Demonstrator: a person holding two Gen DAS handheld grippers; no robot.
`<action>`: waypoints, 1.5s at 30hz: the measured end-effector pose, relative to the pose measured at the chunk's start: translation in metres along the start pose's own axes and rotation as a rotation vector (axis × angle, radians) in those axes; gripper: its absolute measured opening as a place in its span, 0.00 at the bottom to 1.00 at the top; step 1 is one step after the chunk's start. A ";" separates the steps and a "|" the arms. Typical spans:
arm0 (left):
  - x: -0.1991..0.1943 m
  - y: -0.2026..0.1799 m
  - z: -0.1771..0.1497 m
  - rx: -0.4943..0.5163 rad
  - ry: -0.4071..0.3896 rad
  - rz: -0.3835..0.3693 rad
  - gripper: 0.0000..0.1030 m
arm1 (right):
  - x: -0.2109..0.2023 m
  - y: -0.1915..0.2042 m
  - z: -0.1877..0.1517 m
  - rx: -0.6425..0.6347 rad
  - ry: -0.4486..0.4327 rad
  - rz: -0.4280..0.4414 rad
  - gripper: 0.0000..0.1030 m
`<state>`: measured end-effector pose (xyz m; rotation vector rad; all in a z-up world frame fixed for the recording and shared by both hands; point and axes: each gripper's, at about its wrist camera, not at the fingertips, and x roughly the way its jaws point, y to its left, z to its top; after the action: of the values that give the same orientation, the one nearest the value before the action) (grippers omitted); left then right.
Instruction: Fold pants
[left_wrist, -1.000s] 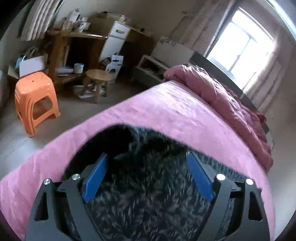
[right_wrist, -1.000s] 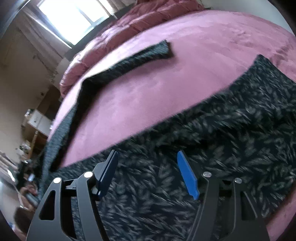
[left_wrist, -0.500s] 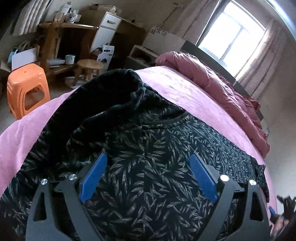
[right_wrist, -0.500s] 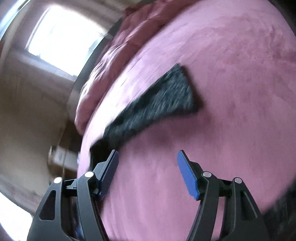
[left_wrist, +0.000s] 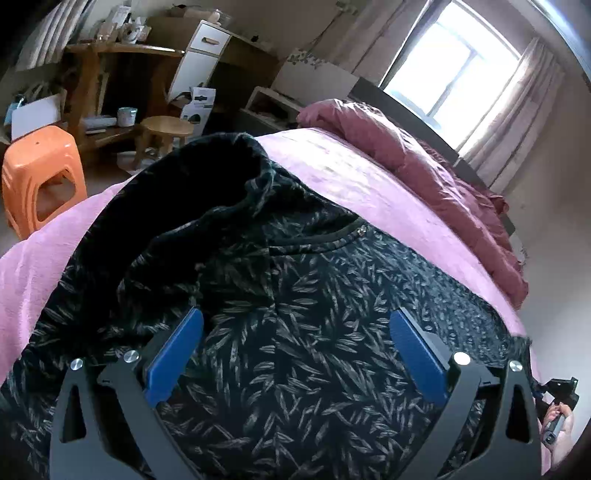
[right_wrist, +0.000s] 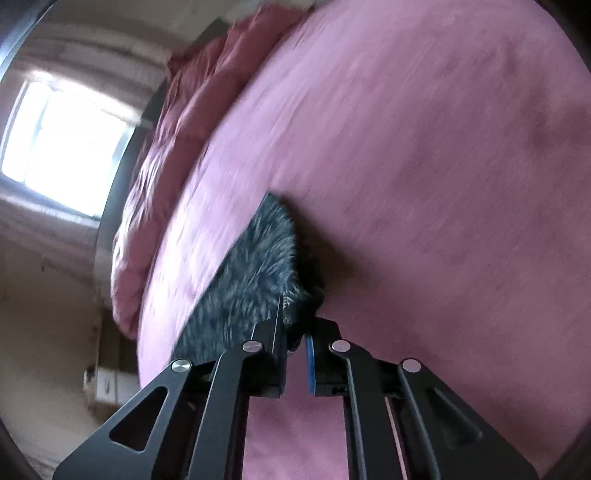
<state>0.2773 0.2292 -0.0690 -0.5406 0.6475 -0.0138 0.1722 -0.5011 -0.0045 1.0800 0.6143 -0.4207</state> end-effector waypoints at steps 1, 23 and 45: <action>-0.001 0.001 0.000 -0.003 0.000 -0.010 0.98 | -0.007 -0.007 0.012 0.004 -0.029 -0.009 0.06; 0.012 -0.005 0.006 0.041 0.078 -0.098 0.98 | -0.057 -0.020 -0.031 -0.223 -0.128 -0.045 0.57; 0.023 0.061 0.061 -0.594 0.217 -0.267 0.98 | -0.020 0.018 -0.116 -0.612 -0.063 -0.090 0.70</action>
<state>0.3216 0.3069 -0.0710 -1.2095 0.7881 -0.1361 0.1380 -0.3881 -0.0171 0.4560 0.6780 -0.3115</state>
